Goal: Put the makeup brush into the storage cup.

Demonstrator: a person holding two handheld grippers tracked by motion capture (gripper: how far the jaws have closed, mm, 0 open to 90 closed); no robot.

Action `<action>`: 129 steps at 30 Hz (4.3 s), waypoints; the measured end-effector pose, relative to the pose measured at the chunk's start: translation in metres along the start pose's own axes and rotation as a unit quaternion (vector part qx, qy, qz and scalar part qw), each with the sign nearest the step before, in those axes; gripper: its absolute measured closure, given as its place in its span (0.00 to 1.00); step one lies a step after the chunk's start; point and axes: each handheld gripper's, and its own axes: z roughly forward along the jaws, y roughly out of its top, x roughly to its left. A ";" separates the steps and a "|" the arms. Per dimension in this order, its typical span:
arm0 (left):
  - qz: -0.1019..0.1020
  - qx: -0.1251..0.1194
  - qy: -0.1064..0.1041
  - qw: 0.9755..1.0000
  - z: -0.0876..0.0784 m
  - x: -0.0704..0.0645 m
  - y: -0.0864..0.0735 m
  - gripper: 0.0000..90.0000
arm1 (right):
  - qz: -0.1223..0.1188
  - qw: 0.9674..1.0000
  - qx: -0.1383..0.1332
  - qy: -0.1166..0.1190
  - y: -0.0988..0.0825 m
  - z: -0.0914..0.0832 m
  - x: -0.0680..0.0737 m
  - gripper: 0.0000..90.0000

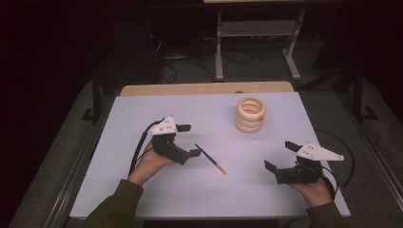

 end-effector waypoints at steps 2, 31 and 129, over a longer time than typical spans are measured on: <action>0.001 -0.002 -0.002 1.000 0.002 0.000 0.001 0.01 | 0.000 1.000 0.000 0.000 0.000 0.000 0.000 0.00; 0.011 0.014 -0.020 1.000 0.031 0.010 0.013 0.01 | 0.002 1.000 -0.001 -0.001 0.000 -0.001 -0.001 0.00; 0.138 0.325 -0.117 0.928 0.103 0.011 0.020 0.33 | 0.006 1.000 0.003 0.005 -0.001 0.000 -0.001 0.00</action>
